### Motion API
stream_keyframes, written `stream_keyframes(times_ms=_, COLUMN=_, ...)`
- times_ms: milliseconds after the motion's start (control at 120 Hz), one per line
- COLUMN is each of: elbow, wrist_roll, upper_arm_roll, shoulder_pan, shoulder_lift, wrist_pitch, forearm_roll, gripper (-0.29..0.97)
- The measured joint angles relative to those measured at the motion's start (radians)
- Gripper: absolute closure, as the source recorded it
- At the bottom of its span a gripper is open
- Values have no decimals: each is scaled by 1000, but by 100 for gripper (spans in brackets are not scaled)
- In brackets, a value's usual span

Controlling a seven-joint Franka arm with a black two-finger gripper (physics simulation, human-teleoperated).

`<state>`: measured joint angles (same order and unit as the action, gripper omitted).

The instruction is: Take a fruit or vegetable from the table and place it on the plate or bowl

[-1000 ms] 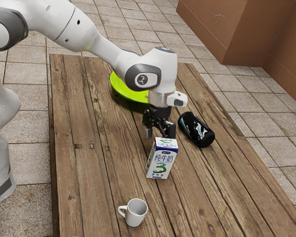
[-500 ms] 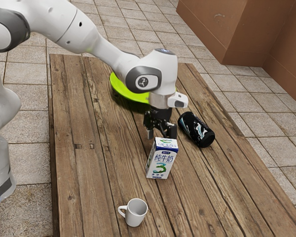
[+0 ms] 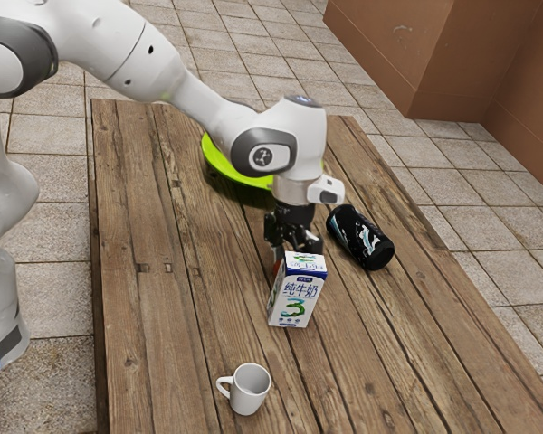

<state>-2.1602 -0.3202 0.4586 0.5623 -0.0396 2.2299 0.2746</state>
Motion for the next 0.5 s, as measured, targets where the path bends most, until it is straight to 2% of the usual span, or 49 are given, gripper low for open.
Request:
stream_keyframes(times_ms=275, elbow=-1, wrist_roll=-12, upper_arm_roll=2, shoulder_pan=-14, shoulder_lift=-2, wrist_pitch=1, forearm_roll=-28, gripper=47)
stream_keyframes(times_ms=367, elbow=3, wrist_roll=-17, upper_arm_roll=19, shoulder_pan=-3, shoulder_lift=-7, wrist_pitch=1, forearm_roll=-41, gripper=42)
stream_keyframes(times_ms=500, elbow=40, wrist_roll=-18, upper_arm_roll=41, shoulder_pan=-4, shoulder_lift=-18, wrist_pitch=-5, forearm_roll=-45, gripper=42)
